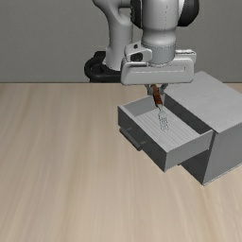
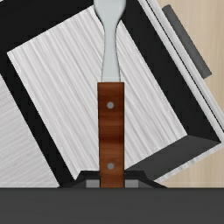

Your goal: Pick up the fork and place it in the top layer of the cabinet

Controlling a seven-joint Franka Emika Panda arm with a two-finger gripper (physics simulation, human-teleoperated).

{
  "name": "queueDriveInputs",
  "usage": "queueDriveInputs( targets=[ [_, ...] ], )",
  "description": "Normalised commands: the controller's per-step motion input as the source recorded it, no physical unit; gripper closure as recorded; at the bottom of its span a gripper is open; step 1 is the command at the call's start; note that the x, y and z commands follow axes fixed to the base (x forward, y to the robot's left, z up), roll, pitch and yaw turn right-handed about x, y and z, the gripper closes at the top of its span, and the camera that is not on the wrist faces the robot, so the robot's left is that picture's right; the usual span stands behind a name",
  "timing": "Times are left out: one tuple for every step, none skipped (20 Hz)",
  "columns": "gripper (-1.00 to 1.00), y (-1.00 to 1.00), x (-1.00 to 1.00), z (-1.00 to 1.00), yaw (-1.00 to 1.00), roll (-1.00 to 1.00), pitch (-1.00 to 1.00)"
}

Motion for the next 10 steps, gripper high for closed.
queueDriveInputs(
  targets=[
    [1.0,1.0,0.0,0.0,0.0,0.0,0.0],
    [1.0,1.0,0.0,0.0,0.0,0.0,0.0],
    [1.0,1.0,0.0,0.0,0.0,0.0,0.0],
    [1.0,-1.0,0.0,0.0,0.0,0.0,0.0],
    [-1.0,0.0,0.0,0.0,0.0,0.0,0.0],
    [-1.0,0.0,0.0,0.0,0.0,0.0,0.0],
    [-1.0,0.0,0.0,0.0,0.0,0.0,0.0],
    [-1.0,0.0,0.0,0.0,0.0,0.0,0.0],
    [-1.0,0.0,0.0,0.0,0.0,0.0,0.0],
    [-1.0,0.0,0.0,0.0,0.0,0.0,0.0]
  ],
)
